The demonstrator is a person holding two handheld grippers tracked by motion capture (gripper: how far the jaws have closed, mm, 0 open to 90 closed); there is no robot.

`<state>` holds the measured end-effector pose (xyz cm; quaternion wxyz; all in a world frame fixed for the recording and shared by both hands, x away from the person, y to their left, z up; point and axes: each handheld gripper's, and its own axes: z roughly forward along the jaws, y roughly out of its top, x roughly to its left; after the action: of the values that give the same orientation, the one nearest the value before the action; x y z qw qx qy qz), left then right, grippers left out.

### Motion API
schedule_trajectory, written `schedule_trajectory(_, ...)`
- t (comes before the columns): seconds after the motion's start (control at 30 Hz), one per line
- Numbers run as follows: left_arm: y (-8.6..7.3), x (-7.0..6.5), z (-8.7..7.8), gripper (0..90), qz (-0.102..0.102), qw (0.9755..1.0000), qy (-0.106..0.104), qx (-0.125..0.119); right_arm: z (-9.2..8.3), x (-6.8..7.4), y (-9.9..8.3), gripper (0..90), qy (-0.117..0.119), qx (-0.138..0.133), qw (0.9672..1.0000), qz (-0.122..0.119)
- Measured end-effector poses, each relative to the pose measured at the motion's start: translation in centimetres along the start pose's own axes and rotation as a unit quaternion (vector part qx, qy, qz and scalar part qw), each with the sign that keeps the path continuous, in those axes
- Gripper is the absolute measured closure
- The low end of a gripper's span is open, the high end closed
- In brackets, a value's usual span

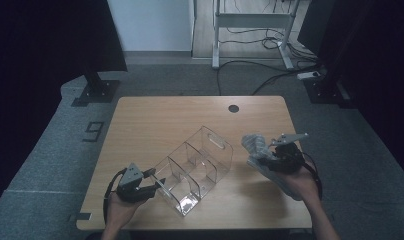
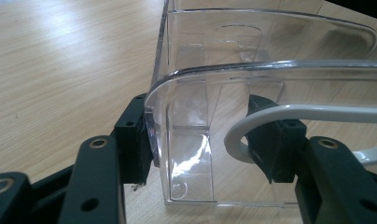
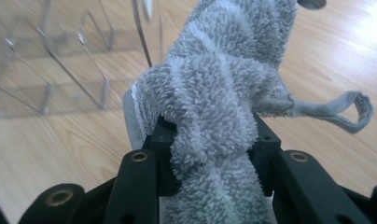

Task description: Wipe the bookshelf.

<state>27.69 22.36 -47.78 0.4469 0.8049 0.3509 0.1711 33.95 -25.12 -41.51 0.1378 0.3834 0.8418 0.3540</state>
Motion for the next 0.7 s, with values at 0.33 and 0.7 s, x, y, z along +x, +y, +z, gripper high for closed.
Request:
schedule_trajectory(0.33, 0.0, -0.2, 0.0, 44.3, 0.0, 1.0, -0.002, 0.001, -0.2, 0.9, 3.8, 62.4, 0.005, -0.004, 0.9997, -0.023)
schedule_trajectory(0.7, 0.0, -0.1, 0.1, 44.2, -0.001, 1.0, -0.003, 0.001, 1.7, 2.3, 8.4, 62.4, 0.014, -0.011, 0.9988, -0.045)
